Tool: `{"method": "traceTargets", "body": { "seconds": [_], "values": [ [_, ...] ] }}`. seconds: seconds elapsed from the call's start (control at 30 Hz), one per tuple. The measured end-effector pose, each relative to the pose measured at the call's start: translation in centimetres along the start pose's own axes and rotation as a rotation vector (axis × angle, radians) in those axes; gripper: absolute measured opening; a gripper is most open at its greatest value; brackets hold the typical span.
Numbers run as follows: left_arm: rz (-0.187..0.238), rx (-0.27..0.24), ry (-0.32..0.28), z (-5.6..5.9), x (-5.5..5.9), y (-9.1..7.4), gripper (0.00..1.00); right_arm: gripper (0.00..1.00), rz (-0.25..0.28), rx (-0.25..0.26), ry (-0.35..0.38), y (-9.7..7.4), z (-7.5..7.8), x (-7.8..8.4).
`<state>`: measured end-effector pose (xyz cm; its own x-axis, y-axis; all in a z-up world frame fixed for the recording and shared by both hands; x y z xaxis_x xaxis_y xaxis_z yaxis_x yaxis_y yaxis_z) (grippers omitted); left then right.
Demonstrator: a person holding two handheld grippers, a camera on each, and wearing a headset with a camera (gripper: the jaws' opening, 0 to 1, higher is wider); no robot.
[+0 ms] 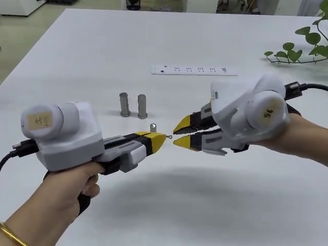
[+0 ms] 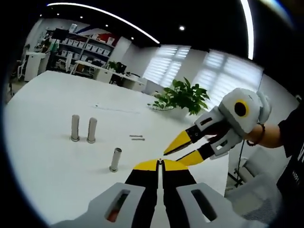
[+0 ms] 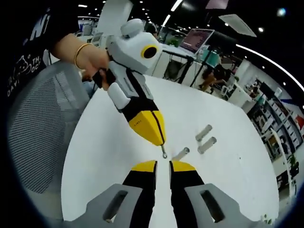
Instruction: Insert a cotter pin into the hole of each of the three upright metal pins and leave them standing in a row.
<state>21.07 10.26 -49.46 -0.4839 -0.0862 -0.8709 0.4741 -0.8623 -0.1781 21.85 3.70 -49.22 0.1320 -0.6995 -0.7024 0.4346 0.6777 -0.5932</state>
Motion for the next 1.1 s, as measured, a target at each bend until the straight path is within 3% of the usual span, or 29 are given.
{"method": "traceTargets", "body": {
  "seconds": [0.17, 0.4, 0.57, 0.67, 0.8, 1.1],
  "values": [
    [-0.053, 0.017, 0.127, 0.1, 0.6, -0.7, 0.00, 0.09, 0.027, -0.051, 0.205, -0.4, -0.2, 0.0],
    [-0.106, 0.066, 0.186, 0.2, 1.2, -1.5, 0.00, 0.10, 0.053, -0.166, 0.390, -0.8, -1.5, -0.1],
    [-0.119, 0.143, 0.227, 0.9, 1.0, -1.9, 0.00, 0.11, 0.074, -0.237, 0.462, -1.0, -2.4, -0.2],
    [-0.133, 0.181, 0.219, 1.4, 1.0, -1.9, 0.00, 0.11, 0.091, -0.275, 0.504, -1.1, -2.8, -0.5],
    [-0.150, 0.241, 0.223, 2.3, 1.3, -1.9, 0.00, 0.12, 0.096, -0.304, 0.514, -1.3, -3.4, -0.7],
    [-0.149, 0.321, 0.225, 4.0, 1.6, -1.7, 0.00, 0.13, 0.090, -0.376, 0.497, -1.5, -5.0, -0.7]
  ]
}}
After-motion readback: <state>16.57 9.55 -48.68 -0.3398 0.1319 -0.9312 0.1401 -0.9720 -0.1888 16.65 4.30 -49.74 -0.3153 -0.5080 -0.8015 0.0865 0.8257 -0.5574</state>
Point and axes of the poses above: the centre of the closed fingertips' face, and the gripper's own axes: y roughly forward along the fingers, z roughly to its right, x roughly out of its underside, the point moved 3 cm from there along -y, roughly backward along the fingers, and after that the axes turned 11 degrees about x, right-handed, at the moved point
